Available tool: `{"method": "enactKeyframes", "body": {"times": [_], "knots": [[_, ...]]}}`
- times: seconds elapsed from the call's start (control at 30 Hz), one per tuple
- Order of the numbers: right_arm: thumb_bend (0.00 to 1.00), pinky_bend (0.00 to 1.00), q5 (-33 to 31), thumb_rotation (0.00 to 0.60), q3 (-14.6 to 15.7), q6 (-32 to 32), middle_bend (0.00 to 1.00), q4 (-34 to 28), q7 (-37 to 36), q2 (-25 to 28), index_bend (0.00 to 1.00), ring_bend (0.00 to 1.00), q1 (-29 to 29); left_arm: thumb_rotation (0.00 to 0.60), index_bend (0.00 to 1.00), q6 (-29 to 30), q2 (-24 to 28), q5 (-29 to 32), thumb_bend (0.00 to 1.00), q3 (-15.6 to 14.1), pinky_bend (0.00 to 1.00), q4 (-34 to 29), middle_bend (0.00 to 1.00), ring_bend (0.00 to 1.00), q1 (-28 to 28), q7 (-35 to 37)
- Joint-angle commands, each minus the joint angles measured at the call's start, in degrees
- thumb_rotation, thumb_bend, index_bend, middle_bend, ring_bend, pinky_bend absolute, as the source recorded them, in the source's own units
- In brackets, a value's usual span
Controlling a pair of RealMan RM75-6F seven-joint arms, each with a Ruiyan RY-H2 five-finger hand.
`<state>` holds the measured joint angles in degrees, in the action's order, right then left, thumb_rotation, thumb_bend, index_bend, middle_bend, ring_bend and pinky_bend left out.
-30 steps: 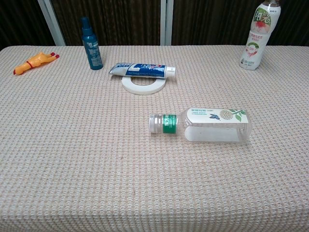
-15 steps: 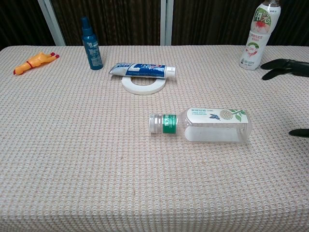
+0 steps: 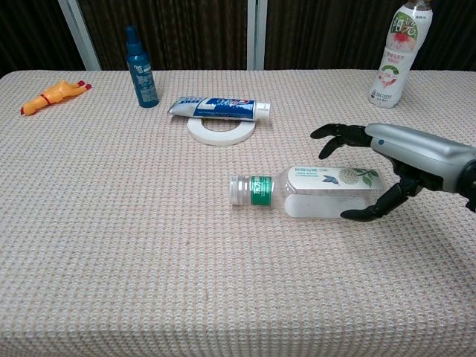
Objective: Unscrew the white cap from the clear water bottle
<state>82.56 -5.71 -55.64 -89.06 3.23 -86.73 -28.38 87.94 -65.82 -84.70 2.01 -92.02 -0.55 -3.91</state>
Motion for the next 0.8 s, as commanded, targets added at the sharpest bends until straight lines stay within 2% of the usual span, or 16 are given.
{"method": "enactKeyframes", "body": {"times": [0.03, 0.2, 0.33, 0.4, 0.53, 0.6, 0.8], "knots": [[0.10, 0.05, -1.3, 0.600, -0.1, 0.7, 0.21, 1.3, 1.2, -1.4, 0.13, 0.03, -0.8, 0.600, 0.21, 0.1, -0.1, -0.1, 0.04, 0.0, 0.00, 0.2, 0.08, 0.00, 0.0, 0.2], [0.12, 0.05, -2.3, 0.600, 0.0, 0.9, 0.24, 2.5, 1.2, -2.6, 0.18, 0.05, -1.3, 0.600, 0.21, 0.3, -0.2, -0.1, 0.04, 0.1, 0.00, 0.6, 0.08, 0.00, 0.1, 0.7], [0.19, 0.07, -2.0, 0.600, -0.2, -0.3, 0.30, 3.5, 0.4, -3.7, 0.27, 0.12, -1.5, 0.600, 0.21, 0.3, -0.3, -0.2, 0.04, 0.0, 0.00, 0.9, 0.08, 0.00, 0.1, 0.9], [0.26, 0.12, -1.7, 0.600, -0.2, -0.5, 0.33, 4.0, -0.4, -4.1, 0.33, 0.17, -1.6, 0.600, 0.21, 0.2, -0.3, -0.2, 0.04, 0.1, 0.00, 0.8, 0.08, 0.00, -0.1, 0.7], [0.33, 0.22, -0.9, 0.600, 0.1, -0.4, 0.40, 4.8, -2.5, -4.6, 0.43, 0.24, -2.2, 0.600, 0.21, -0.2, 0.0, -0.8, 0.04, 0.4, 0.00, 0.3, 0.08, 0.00, -0.9, 0.3], [0.36, 0.26, 0.0, 0.600, 0.0, -1.1, 0.41, 4.9, -4.9, -4.6, 0.44, 0.26, -2.3, 0.600, 0.21, -0.2, 0.2, -1.7, 0.04, 0.9, 0.00, -0.1, 0.08, 0.00, -1.6, 0.5], [0.42, 0.31, 7.5, 0.600, 0.2, -5.9, 0.42, 7.5, -21.8, -3.9, 0.47, 0.27, -3.2, 0.600, 0.21, -2.0, 1.0, -6.9, 0.04, 2.3, 0.00, -1.3, 0.08, 0.00, -6.3, 6.4]]}}
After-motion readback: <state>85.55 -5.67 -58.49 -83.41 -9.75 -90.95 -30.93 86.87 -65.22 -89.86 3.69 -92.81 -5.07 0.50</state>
